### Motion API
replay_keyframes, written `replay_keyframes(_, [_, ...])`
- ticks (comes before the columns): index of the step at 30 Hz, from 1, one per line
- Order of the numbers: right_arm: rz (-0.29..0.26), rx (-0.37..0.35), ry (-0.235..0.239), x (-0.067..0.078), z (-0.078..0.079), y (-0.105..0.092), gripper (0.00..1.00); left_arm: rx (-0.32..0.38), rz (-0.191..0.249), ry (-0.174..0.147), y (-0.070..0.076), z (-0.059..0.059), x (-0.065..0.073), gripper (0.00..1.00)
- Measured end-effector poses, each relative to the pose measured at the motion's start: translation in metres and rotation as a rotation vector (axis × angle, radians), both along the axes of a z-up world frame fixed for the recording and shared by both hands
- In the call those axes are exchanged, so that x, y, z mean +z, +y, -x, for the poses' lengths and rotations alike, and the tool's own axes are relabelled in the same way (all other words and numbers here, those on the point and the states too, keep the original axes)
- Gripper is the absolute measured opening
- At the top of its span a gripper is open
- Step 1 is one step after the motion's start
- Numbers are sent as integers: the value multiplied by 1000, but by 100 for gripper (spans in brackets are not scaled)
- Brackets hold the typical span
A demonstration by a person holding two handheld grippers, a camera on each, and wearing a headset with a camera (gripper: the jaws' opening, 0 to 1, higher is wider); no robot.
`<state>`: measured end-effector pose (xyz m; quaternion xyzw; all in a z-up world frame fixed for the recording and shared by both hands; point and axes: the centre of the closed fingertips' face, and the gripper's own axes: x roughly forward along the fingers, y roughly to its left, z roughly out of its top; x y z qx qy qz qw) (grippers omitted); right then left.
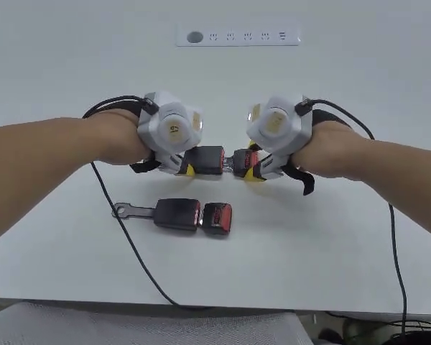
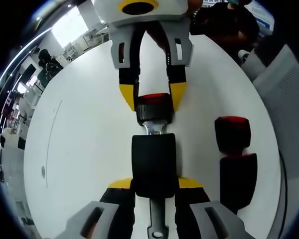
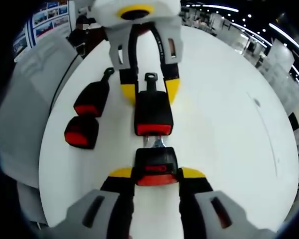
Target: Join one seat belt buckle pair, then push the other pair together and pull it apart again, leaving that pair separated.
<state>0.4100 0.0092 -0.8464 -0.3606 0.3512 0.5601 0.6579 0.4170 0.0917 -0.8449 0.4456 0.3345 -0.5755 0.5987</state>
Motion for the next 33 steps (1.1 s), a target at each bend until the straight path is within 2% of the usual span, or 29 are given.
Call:
replay_keyframes(3, [-8,4,-10,2,1,-5,34,-6,8,0,-1,0,0,30])
replay_keyframes(5, [0,12,-21,1,1,-9,34,-8,-2,-1,-1,1,0,30])
replay_keyframes(10, [0,-27,-14,1,1,-29,34,-20,-35,-9,-2,1,0,31])
replay_keyframes(17, [18,-58,-8,0,17,-77,34,-10,-28,-21,0,0,0,31])
replay_keyframes(24, [56,-137,-6,-1,24,-125,35,-10,-28,-26,0,1,1,31])
replay_keyframes(30, [57,-167,-14,-1,28,-136,35,-7,-31,-37,-1,2,2,32])
replay_keyframes(33, [59,-188,-41,0,27,-136,38,11,-41,-36,-1,1,2,32])
